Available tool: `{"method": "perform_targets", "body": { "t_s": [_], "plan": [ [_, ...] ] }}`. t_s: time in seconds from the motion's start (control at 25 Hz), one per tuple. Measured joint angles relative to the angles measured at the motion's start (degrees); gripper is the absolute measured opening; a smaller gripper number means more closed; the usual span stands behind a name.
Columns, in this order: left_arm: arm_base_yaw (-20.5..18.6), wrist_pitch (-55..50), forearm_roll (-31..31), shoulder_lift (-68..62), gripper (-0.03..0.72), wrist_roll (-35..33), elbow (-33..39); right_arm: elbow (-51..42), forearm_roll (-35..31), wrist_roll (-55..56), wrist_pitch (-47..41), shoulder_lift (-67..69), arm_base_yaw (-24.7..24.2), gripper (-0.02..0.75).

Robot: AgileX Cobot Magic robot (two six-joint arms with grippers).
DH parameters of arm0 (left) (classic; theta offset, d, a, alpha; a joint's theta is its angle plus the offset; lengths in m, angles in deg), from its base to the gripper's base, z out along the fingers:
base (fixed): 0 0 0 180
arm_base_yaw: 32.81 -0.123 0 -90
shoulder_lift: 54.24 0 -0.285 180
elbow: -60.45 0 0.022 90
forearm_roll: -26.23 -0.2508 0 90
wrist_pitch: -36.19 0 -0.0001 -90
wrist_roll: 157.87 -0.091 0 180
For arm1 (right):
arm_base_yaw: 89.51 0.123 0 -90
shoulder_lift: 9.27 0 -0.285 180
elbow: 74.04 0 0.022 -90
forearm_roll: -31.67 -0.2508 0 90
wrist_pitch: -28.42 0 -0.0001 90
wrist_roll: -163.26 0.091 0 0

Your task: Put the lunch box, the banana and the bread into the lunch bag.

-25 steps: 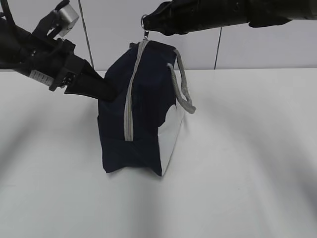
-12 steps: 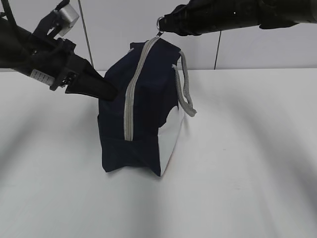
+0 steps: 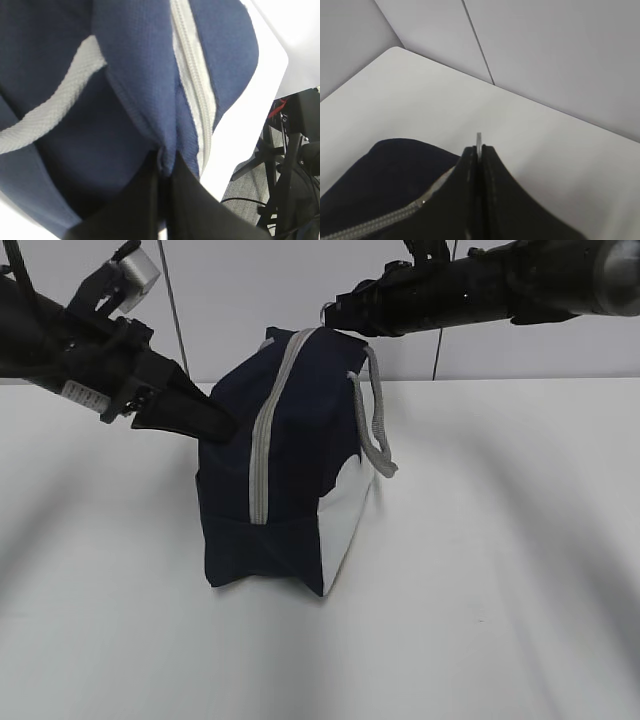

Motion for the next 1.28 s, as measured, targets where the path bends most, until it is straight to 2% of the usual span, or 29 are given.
{"method": "perform_targets", "body": {
  "t_s": [0.4,0.92,1.28],
  "plan": [
    [0.00,-0.10,-0.25,0.00,0.001,0.00,0.00,7.25,-0.34,1.35,0.21,5.75,-0.64,-0.016],
    [0.00,0.12,-1.03,0.00,0.000,-0.05,0.00,18.12,0.28,2.76,5.14,11.14,-1.45,-0.016],
    [0.00,0.23,-1.35,-0.61,0.002,-0.05,0.00,20.04,-0.09,4.92,9.62,12.12,-2.13,-0.016]
  ]
}}
